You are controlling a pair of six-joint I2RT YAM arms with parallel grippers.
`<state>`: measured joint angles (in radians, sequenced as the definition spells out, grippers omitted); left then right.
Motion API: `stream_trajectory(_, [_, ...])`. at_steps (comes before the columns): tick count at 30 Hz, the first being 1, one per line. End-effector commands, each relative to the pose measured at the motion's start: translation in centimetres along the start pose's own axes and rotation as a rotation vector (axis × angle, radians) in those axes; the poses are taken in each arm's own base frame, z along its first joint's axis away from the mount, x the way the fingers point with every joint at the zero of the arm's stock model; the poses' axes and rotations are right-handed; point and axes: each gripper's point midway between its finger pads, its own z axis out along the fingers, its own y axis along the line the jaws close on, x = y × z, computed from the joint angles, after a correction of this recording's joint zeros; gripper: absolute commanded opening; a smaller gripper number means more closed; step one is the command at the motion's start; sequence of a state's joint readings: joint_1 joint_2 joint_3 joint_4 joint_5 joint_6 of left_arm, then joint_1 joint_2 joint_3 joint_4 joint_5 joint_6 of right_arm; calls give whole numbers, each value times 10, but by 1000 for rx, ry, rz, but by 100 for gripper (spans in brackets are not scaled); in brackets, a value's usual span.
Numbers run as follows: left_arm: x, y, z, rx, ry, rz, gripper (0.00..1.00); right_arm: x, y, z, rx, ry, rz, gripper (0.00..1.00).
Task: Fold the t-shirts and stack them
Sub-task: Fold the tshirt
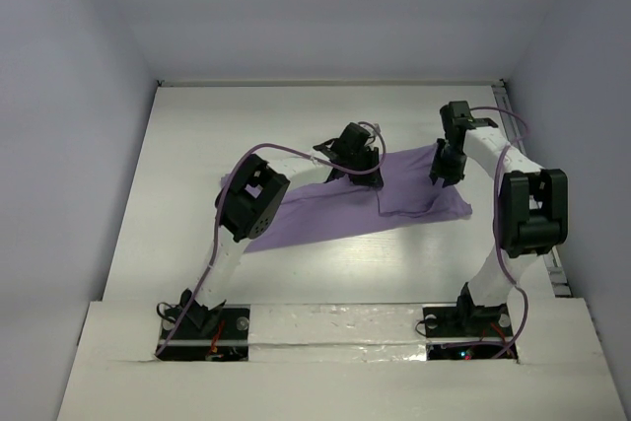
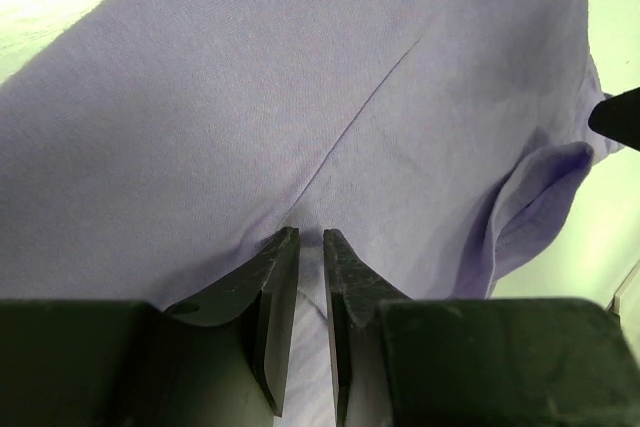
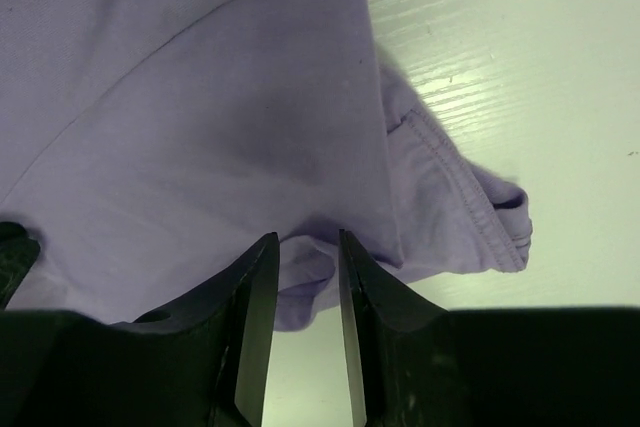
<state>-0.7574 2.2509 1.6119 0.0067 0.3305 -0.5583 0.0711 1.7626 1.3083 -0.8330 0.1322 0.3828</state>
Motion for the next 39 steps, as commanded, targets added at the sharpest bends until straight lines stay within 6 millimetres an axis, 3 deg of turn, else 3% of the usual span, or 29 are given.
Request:
stream_trajectory(1, [-17,-19,-18,33,-33,28,15,2,-9,-2,25,-7,-3,35])
stream_trajectory(11, [-17,-18,-15,33,-28,33,15,29,-19,6,50,59,-29,30])
stream_trajectory(13, [-16,-18,-15,33,-26,33,15,29,-19,4,46,54,-28,22])
stream_trajectory(15, [-15,-17,-14,32,-25,31,15,29,-19,2,41,51,-25,3])
stream_trajectory(16, [-16,-17,-14,33,-26,31,15,29,-19,1,40,48,-23,0])
stream_trajectory(21, [-15,-16,-13,31,-23,26,15,43,-26,-4,50,60,-20,0])
stream_trajectory(24, [-13,-16,-12,33,-20,25,15,67,-34,-10,55,94,6,0])
stream_trajectory(27, [-12,-15,-12,35,-17,23,15,79,-28,-19,7,133,29,0])
stream_trajectory(33, [-9,-15,-12,36,-9,17,15,113,-40,-11,57,247,30,0])
stream_trajectory(35, [-13,-18,-12,52,-25,22,15,115,-41,-10,62,244,39,0])
stream_trajectory(38, [-13,-20,-13,57,-25,23,15,104,-43,-13,78,188,57,27])
stream_trajectory(39, [-14,-21,-15,59,-27,26,15,91,-44,-19,86,140,67,39])
